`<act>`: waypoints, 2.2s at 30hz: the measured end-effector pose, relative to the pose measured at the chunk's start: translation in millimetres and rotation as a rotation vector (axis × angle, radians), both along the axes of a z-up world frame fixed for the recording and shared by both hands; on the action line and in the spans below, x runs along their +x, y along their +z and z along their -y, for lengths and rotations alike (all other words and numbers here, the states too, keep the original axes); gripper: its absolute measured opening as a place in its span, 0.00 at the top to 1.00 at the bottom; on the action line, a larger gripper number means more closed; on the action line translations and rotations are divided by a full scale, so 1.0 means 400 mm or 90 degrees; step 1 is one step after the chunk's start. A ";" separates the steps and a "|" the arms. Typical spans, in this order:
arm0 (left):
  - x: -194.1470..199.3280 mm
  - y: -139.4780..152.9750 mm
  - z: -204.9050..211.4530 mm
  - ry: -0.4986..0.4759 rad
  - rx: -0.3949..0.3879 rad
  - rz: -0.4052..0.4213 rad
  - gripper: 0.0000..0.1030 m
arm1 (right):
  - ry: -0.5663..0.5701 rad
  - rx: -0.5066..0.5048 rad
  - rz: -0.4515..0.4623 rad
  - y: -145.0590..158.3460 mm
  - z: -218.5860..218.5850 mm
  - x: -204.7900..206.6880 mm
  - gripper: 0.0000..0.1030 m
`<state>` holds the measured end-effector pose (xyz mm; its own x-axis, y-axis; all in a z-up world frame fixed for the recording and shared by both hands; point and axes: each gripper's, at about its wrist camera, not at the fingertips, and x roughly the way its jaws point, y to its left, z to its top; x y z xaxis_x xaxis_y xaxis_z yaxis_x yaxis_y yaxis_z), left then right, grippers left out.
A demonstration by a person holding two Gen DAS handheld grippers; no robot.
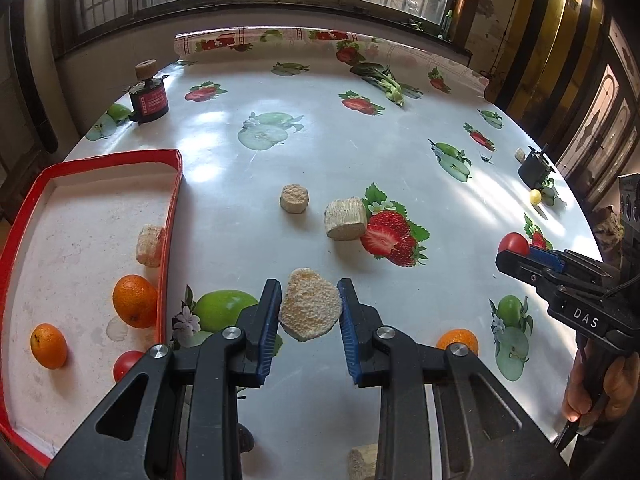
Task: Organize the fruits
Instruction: 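Carry the block and tomato over the red tray and open both tools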
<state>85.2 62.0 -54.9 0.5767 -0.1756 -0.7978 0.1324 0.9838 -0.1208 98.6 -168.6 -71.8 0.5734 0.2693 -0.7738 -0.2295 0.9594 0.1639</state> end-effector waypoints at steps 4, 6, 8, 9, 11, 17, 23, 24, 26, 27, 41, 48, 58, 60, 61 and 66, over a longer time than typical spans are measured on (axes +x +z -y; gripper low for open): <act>-0.015 0.007 -0.038 0.017 -0.002 0.005 0.75 | 0.029 0.005 -0.002 0.002 -0.053 -0.010 0.67; -0.021 0.008 -0.056 0.025 -0.005 0.007 0.75 | 0.044 0.004 -0.002 0.003 -0.083 -0.014 0.67; -0.026 0.010 -0.072 0.032 -0.005 0.009 0.75 | 0.057 0.003 -0.002 0.006 -0.109 -0.016 0.67; -0.029 0.011 -0.080 0.035 -0.007 0.010 0.75 | 0.064 0.003 -0.001 0.006 -0.121 -0.018 0.67; -0.034 0.013 -0.096 0.042 -0.009 0.012 0.75 | 0.074 0.002 -0.001 0.008 -0.146 -0.019 0.67; -0.047 0.021 -0.143 0.062 -0.015 0.018 0.75 | 0.104 0.002 0.001 0.017 -0.211 -0.022 0.67; -0.058 0.028 -0.186 0.081 -0.019 0.022 0.75 | 0.133 0.004 0.005 0.029 -0.271 -0.021 0.67; -0.059 0.029 -0.193 0.084 -0.019 0.022 0.75 | 0.138 0.005 0.007 0.031 -0.282 -0.021 0.67; -0.061 0.031 -0.208 0.091 -0.019 0.024 0.75 | 0.147 0.009 0.008 0.037 -0.303 -0.020 0.67; -0.062 0.032 -0.216 0.094 -0.020 0.024 0.75 | 0.152 0.011 0.009 0.038 -0.313 -0.018 0.67; -0.070 0.038 -0.316 0.141 -0.020 0.026 0.75 | 0.223 0.015 0.012 0.055 -0.468 -0.008 0.67; -0.063 0.035 -0.371 0.167 -0.021 0.023 0.75 | 0.250 0.023 0.002 0.046 -0.535 0.014 0.67; -0.006 0.027 -0.462 0.204 -0.011 0.012 0.75 | 0.280 0.037 -0.021 0.029 -0.648 0.109 0.67; 0.012 0.022 -0.479 0.211 -0.009 0.006 0.75 | 0.286 0.035 -0.023 0.021 -0.677 0.133 0.67; 0.022 0.018 -0.485 0.214 -0.007 0.003 0.75 | 0.289 0.034 -0.026 0.017 -0.691 0.145 0.67; 0.056 -0.016 -0.511 0.227 -0.004 -0.026 0.75 | 0.303 0.025 -0.042 -0.010 -0.756 0.203 0.67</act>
<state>107.7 266.5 -61.1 0.5709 0.0258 -0.8206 -0.2237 0.9666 -0.1252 179.8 133.6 -75.7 0.3295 0.5202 -0.7879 -0.6295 0.7430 0.2273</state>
